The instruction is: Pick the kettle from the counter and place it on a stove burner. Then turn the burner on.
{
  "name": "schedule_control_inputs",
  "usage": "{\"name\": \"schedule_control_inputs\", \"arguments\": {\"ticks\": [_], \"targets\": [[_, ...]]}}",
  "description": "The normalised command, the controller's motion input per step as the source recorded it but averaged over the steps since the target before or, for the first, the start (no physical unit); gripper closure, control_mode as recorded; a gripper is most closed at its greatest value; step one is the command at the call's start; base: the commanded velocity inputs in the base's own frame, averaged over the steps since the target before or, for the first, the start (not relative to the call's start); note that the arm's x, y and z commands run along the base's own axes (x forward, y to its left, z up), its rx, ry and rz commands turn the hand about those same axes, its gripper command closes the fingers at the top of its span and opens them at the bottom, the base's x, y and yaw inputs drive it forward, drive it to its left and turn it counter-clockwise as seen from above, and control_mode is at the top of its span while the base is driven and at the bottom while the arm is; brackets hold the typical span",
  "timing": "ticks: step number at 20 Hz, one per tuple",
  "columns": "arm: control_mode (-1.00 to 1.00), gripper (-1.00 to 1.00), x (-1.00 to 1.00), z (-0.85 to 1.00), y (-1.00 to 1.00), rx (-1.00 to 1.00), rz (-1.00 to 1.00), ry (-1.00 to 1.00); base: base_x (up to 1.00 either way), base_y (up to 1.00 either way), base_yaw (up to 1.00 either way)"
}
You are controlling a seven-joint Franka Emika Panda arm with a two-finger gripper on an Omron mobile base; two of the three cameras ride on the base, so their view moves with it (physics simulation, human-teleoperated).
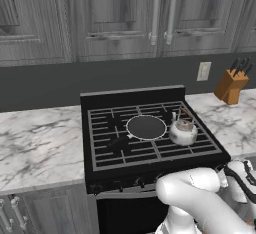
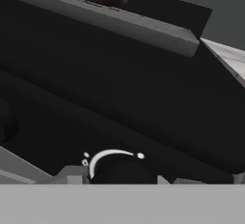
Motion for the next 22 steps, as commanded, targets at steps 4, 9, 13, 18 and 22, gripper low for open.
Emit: {"name": "schedule_control_inputs", "arguments": {"ticks": [4,9,13,18,22], "targets": [[-1.00,1.00,-0.50,-0.68,0.20,-0.24,0.55,0.02,0.00,0.00,0.00],[-1.00,1.00,-0.62,-0.77,0.18,-0.27,0.81,0.02,0.00,0.00,0.00],[-1.00,1.00,-0.59,-0.99,0.25,-0.31,0.85,0.09,0.00,0.00,0.00],[-1.00,1.00,-0.61,-0.99,0.27,-0.33,0.85,0.09,0.00,0.00,0.00],[-1.00,1.00,-0.62,-1.00,0.27,-0.33,0.84,0.09,0.00,0.00,0.00]]}}
